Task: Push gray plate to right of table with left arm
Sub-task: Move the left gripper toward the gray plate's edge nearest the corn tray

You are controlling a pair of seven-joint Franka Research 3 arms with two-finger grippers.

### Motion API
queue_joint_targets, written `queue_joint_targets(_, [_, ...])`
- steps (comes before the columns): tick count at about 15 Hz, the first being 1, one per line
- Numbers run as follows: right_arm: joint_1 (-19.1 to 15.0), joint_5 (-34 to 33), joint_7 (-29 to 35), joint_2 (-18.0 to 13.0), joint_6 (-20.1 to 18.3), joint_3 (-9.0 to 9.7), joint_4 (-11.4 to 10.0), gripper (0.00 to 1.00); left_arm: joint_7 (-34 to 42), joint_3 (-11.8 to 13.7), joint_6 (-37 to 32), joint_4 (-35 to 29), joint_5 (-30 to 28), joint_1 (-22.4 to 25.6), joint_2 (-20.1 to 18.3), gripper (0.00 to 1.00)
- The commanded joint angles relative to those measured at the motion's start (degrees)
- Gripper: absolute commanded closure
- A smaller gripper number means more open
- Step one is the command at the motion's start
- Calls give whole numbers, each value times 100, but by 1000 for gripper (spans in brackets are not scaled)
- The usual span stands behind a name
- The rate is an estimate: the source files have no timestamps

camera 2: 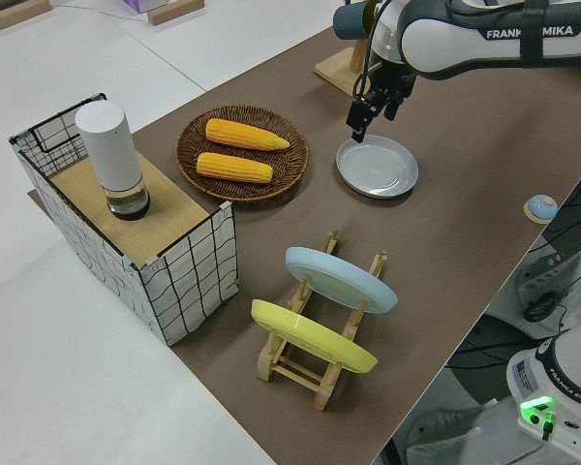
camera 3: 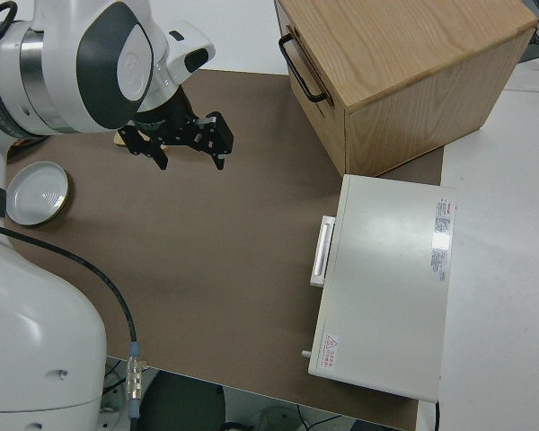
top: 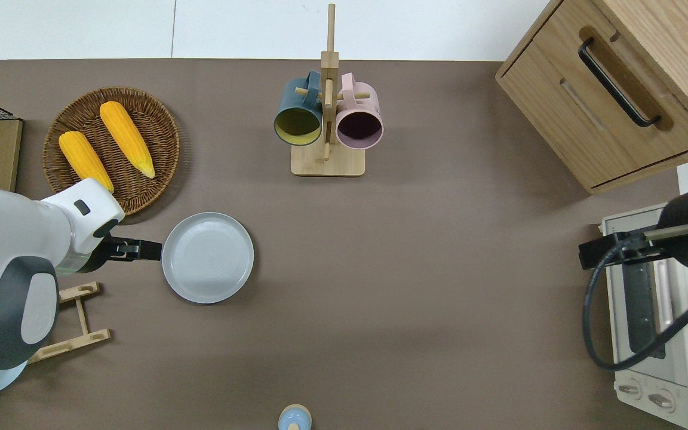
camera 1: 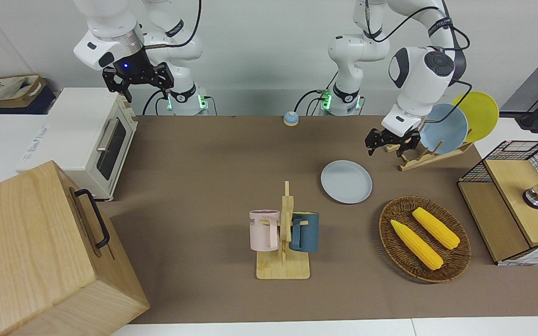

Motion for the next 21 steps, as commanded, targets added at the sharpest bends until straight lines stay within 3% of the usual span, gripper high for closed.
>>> queue_joint_targets(1, [-107,25,75,-14,-89,92,53,17,-59,20,521,-443,-65,-10,-60,7])
queue_joint_targets(12, [-115,25,75,-14,-89,92,53,17,-454,20,1505,-1076,-56,-46,168,7])
queue_joint_targets(21, [-115,25,75,-14,-89,92,53,17,-419,20,2306,-1358,-56,-46,625,7])
